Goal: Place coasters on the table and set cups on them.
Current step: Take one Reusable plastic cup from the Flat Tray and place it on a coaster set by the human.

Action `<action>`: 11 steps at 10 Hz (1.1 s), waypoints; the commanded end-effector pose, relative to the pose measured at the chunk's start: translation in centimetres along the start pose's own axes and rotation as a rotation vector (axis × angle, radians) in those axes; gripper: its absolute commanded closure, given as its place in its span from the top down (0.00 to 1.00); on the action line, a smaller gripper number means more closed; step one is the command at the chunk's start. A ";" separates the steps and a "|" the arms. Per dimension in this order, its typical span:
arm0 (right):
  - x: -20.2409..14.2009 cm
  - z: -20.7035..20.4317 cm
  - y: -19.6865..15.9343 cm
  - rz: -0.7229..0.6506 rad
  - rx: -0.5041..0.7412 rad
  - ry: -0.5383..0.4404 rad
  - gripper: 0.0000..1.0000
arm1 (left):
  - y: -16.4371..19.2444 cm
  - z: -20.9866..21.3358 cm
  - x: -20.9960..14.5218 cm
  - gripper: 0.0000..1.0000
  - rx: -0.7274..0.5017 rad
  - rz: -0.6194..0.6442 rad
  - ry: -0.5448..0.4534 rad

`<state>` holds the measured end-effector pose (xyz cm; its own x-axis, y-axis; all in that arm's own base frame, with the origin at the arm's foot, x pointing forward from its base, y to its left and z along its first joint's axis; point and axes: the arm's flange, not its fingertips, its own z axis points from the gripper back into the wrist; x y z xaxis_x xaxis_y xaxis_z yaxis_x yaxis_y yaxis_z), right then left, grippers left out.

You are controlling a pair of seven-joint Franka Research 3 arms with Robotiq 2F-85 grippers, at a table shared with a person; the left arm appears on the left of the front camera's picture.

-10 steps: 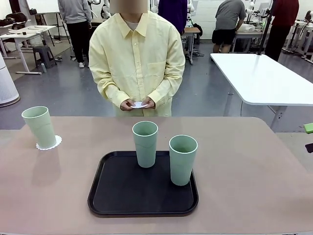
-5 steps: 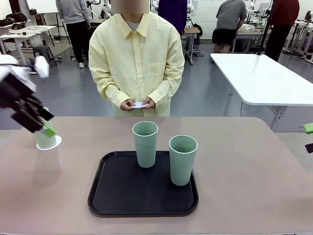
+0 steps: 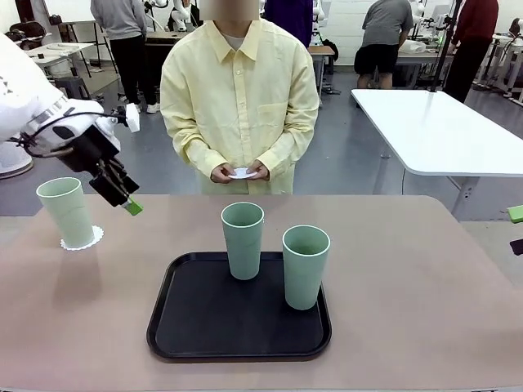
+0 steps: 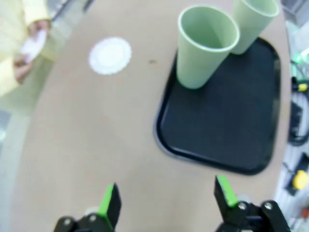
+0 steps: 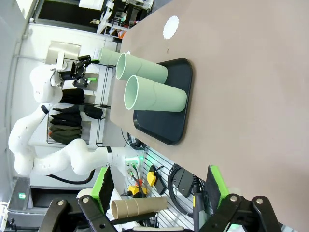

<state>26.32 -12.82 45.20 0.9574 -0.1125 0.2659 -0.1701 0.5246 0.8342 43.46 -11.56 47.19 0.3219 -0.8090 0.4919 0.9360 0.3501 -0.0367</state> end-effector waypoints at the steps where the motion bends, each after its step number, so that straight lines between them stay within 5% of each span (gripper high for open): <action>1: 0.0 0.0 0.0 0.013 0.016 0.001 1.00 | -1.2 0.1 -0.4 1.00 0.060 -0.018 0.014; 6: 0.0 0.0 0.0 0.013 0.016 0.001 1.00 | -0.7 0.1 0.0 1.00 0.031 -0.018 0.001; 8: 0.0 0.0 0.0 0.013 0.016 0.001 1.00 | 4.9 -2.6 1.5 1.00 -0.108 -0.205 -0.105; 11: 0.0 0.0 0.0 0.013 0.016 0.001 1.00 | 5.5 -5.6 2.2 1.00 -0.191 -0.397 -0.250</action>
<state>26.31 -12.83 45.20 0.9574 -0.1126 0.2658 -0.1699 0.5245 0.8343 49.84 -14.68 43.56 -0.0329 -0.7674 0.6403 0.9985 0.0029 0.0548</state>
